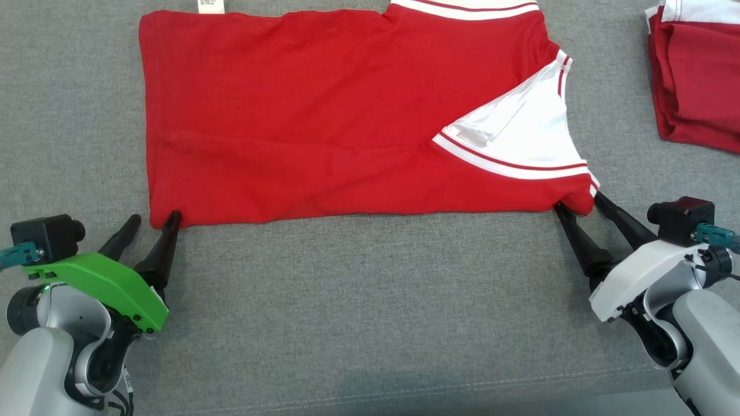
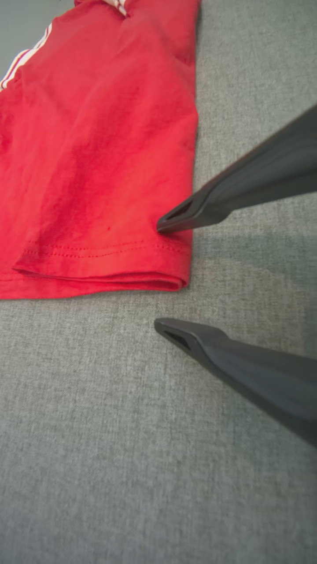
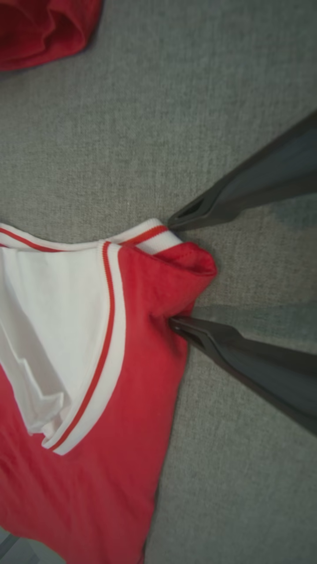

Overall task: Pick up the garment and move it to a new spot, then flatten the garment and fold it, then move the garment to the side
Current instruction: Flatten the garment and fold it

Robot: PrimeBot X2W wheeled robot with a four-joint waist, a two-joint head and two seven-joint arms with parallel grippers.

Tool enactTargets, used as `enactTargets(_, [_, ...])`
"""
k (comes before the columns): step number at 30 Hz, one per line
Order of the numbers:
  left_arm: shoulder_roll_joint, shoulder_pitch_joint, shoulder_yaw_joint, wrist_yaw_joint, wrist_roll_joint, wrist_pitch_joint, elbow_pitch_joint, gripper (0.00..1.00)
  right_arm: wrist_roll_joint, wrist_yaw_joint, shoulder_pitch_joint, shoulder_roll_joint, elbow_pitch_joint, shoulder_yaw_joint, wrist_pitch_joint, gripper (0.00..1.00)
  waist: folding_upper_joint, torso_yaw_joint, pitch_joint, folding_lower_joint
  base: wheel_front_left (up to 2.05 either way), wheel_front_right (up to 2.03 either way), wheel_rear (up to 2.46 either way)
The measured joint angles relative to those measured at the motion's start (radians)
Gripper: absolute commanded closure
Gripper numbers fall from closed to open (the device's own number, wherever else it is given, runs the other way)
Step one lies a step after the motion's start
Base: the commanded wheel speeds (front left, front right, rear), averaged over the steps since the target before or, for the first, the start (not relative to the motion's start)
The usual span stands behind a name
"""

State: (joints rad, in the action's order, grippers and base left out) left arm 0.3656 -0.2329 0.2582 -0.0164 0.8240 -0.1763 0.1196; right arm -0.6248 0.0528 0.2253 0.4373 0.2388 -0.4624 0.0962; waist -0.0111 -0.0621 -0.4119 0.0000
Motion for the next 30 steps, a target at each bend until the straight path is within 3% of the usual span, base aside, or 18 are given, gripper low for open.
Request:
enactTargets(3, [0.0, -0.014, 0.003, 0.008, 0.0, -0.007, 0.005, 0.0, 0.0, 0.009, 0.012, -0.001, 0.006, -0.003, 0.0, 0.0, 0.0, -0.001, -0.004, 0.0, 0.0, 0.0, 0.0])
enactTargets(6, [-0.003, -0.029, 0.008, 0.009, 0.0, -0.008, 0.012, 0.01, 0.0, 0.009, 0.022, -0.006, 0.009, -0.007, 0.0, 0.41, 0.0, -0.002, -0.009, 0.0, 0.0, 0.0, 0.0])
enactTargets(7, [-0.004, -0.034, 0.009, 0.015, 0.0, -0.01, 0.017, 0.51, 0.0, 0.01, 0.025, -0.007, 0.011, -0.008, 0.0, 0.52, 0.0, -0.003, -0.01, 0.0, 0.0, 0.0, 0.0])
enactTargets(8, [-0.005, -0.038, 0.011, 0.018, 0.001, -0.016, 0.021, 0.64, 0.0, 0.01, 0.029, -0.008, 0.014, -0.01, 0.0, 0.58, 0.0, -0.004, -0.011, 0.0, 0.0, 0.0, 0.0])
enactTargets(9, [-0.006, -0.04, 0.012, 0.022, 0.002, -0.016, 0.024, 0.91, 0.0, 0.012, 0.033, -0.011, 0.016, -0.012, 0.0, 0.67, 0.0, -0.004, -0.012, 0.0, 0.0, 0.0, 0.0])
enactTargets(10, [-0.006, -0.043, 0.014, 0.026, 0.003, -0.016, 0.027, 1.0, 0.0, 0.018, 0.034, -0.013, 0.018, -0.013, 0.0, 0.72, 0.0, -0.005, -0.012, 0.0, 0.0, 0.0, 0.0])
enactTargets(11, [-0.007, -0.045, 0.015, 0.026, 0.009, -0.016, 0.029, 1.0, 0.0, 0.021, 0.035, -0.017, 0.019, -0.016, 0.0, 0.84, 0.0, -0.006, -0.013, 0.0, 0.0, 0.0, 0.0])
enactTargets(14, [-0.01, -0.048, 0.021, 0.034, 0.018, -0.017, 0.036, 1.0, 0.0, 0.021, 0.036, -0.026, 0.022, -0.019, 0.0, 1.0, 0.0, -0.008, -0.013, 0.0, 0.0, 0.0, 0.0])
enactTargets(30, [0.001, -0.019, 0.006, 0.06, 0.039, -0.026, 0.053, 1.0, -0.042, 0.044, 0.028, 0.02, 0.029, -0.008, -0.011, 1.0, 0.0, -0.008, 0.045, 0.0, 0.0, 0.0, 0.0])
